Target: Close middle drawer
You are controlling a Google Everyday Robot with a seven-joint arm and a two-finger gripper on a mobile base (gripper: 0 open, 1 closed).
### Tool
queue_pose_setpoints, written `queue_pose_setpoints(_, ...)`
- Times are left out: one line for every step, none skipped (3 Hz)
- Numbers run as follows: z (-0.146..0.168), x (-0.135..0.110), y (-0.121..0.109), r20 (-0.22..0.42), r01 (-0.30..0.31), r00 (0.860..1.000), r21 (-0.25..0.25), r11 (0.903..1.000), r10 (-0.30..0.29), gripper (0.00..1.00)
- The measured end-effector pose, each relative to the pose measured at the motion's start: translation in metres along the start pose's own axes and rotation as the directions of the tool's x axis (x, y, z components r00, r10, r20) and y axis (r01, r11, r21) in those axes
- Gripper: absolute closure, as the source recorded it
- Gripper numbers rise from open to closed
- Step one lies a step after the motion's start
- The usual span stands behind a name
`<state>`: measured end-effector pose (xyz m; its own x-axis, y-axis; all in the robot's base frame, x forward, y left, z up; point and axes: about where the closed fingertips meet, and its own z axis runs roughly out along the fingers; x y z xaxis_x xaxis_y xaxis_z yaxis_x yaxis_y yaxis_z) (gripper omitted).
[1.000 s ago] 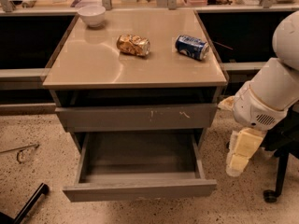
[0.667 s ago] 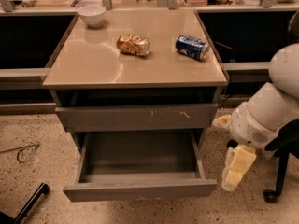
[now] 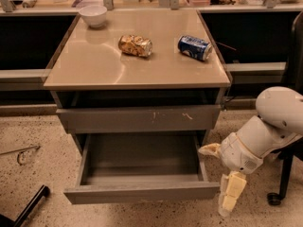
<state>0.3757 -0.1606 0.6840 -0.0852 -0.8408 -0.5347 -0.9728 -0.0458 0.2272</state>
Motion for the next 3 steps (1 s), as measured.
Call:
queue_pose_setpoints(0.0,0.0,0.0,0.0,0.0,1.0,0.0,1.0,0.0,0.0)
queue_pose_setpoints(0.029,0.013,-0.007,0.024,-0.015,1.0,-0.02,0.9997,0.015,0.0)
queue_pose_setpoints(0.072,0.028,-0.017,-0.002,-0.009,1.0,-0.021,0.9997,0.009,0.0)
